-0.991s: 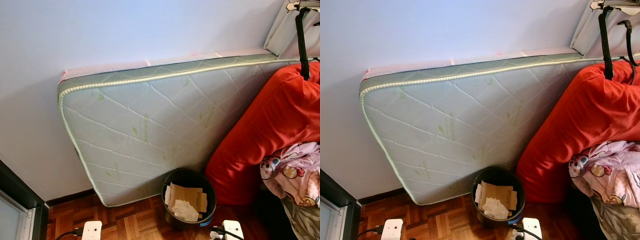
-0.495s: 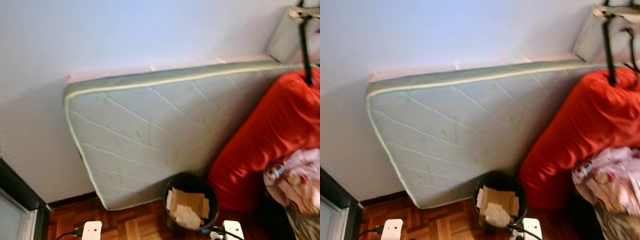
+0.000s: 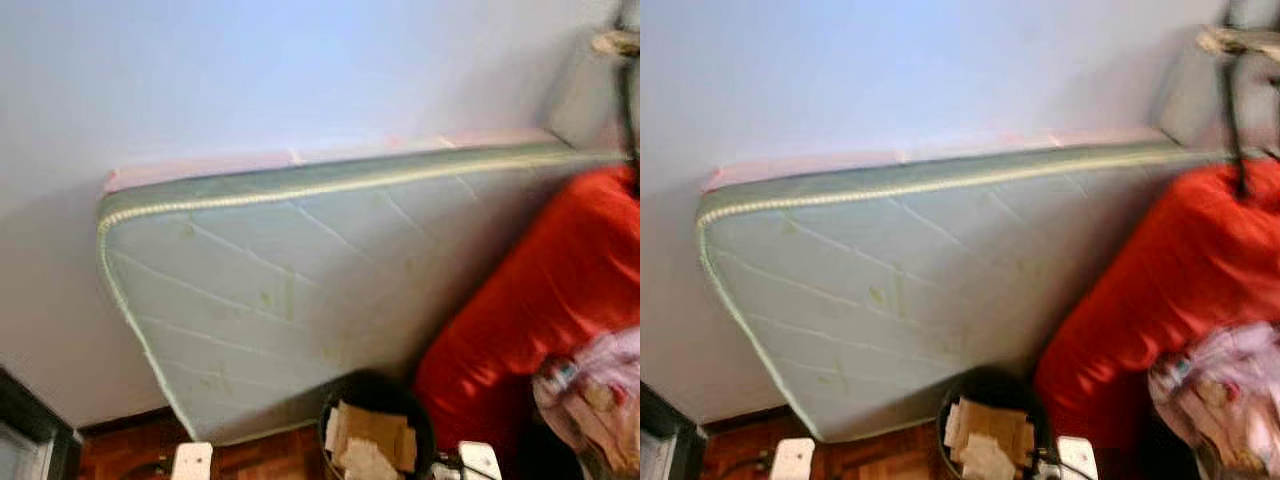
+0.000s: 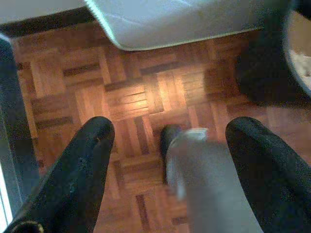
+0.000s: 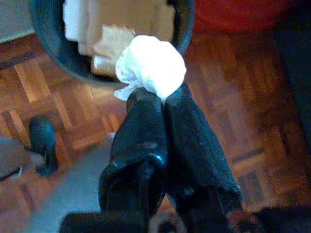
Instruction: Clean up the room
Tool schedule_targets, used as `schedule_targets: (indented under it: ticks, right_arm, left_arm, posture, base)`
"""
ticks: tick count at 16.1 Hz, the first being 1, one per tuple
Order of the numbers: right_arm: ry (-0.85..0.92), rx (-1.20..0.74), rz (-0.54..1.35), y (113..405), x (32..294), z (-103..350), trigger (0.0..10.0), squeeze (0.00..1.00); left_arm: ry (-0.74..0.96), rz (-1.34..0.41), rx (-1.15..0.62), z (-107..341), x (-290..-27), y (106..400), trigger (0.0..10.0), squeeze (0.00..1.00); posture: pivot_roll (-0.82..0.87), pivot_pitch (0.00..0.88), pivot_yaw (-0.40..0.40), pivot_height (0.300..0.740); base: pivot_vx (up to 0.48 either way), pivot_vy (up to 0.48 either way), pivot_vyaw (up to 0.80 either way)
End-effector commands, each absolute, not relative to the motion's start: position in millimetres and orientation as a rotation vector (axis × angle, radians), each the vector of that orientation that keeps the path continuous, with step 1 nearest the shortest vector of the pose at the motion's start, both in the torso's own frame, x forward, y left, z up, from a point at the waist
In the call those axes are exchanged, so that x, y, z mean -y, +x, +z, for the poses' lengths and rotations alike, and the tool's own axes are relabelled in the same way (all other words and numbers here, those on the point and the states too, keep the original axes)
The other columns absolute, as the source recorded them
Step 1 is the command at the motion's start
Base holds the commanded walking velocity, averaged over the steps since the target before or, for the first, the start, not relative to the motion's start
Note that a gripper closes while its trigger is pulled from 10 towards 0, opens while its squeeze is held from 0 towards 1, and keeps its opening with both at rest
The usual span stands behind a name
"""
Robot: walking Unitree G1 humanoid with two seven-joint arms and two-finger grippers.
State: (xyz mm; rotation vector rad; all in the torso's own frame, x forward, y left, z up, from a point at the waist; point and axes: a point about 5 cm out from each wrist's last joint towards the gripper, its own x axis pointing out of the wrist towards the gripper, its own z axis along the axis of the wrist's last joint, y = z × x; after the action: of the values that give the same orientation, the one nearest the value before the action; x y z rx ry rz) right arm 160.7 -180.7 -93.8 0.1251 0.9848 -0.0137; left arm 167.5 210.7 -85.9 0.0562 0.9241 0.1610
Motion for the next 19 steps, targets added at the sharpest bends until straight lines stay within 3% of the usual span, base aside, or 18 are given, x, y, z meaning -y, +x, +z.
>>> schedule_targets:
  ticks: [1,9,17,19]
  right_arm:
    - [0.132,-0.978,-0.013,162,178,-93,10.0,0.00]
    - [0.129,-0.959,-0.003,163,178,-92,10.0,0.00]
    - [0.166,-0.771,0.072,173,177,-82,10.0,0.00]
    - [0.187,-0.740,0.062,173,178,-81,10.0,0.00]
  left_arm:
    - [0.053,0.167,-0.944,-88,-212,164,10.0,0.00]
    - [0.039,0.185,-0.880,-82,-212,175,10.0,0.00]
    - [-0.002,0.201,-0.340,-19,-215,242,10.0,0.00]
    - [0.001,0.189,-0.265,-12,-210,240,10.0,0.00]
  posture:
    - [0.07,0.000,-0.083,0.711]
    - [0.07,0.000,-0.086,0.711]
    - [0.08,0.000,-0.095,0.711]
    - [0.08,0.000,-0.098,0.711]
  base:
    - [0.311,0.000,0.00]
    - [0.077,0.000,0.00]
    - [0.000,0.000,0.00]
    - [0.000,0.000,0.00]
